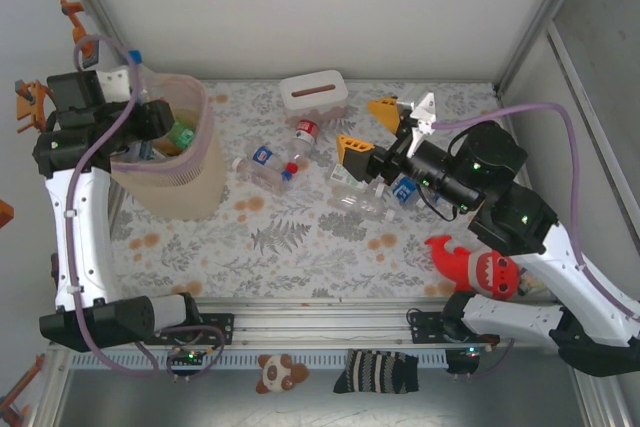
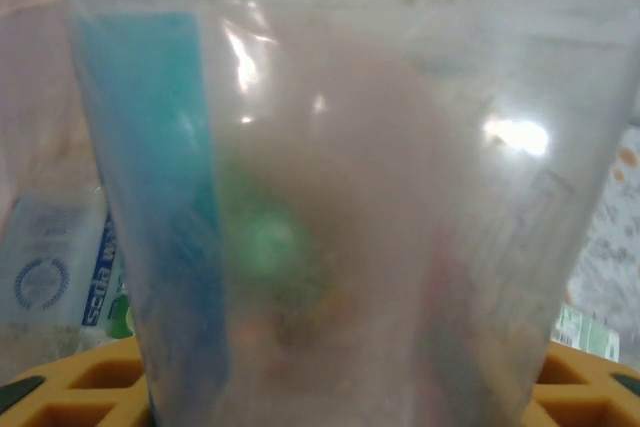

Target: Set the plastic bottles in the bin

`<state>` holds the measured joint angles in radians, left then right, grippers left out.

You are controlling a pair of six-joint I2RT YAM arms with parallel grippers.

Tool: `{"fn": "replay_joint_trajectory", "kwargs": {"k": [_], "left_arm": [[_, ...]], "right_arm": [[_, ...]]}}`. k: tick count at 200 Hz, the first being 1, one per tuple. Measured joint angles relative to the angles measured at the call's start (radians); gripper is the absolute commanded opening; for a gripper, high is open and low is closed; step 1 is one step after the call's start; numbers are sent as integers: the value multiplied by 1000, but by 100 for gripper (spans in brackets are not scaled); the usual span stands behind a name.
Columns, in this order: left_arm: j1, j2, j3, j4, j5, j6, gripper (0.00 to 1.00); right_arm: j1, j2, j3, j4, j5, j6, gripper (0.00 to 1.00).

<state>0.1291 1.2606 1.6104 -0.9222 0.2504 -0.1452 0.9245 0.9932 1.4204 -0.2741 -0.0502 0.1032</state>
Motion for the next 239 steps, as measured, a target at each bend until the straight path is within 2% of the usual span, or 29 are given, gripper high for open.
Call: {"fn": "replay_joint_trajectory", "kwargs": {"k": [28, 48, 87, 112, 125, 172, 239], "left_arm": [[2, -36, -143, 118, -56, -266, 54], [3, -25, -172, 156, -93, -460, 48], [-2, 76, -117, 192, -97, -765, 48], [-21, 145, -87, 200, -107, -921, 55], [-32, 169, -72, 200, -120, -984, 58], [-37, 225, -18, 210, -153, -1142, 61], [-32, 297, -19, 212, -122, -1250, 84]], "right_arm": [[0, 5, 0, 0, 0, 0, 81], [0, 8, 0, 1, 0, 1, 81], [0, 8, 0, 2, 0, 2, 81], [0, 4, -10, 2, 3, 4, 81], [0, 1, -16, 2, 10, 4, 81], [0, -22, -42, 1, 27, 5, 81], [0, -50, -63, 1, 54, 4, 81]]}}
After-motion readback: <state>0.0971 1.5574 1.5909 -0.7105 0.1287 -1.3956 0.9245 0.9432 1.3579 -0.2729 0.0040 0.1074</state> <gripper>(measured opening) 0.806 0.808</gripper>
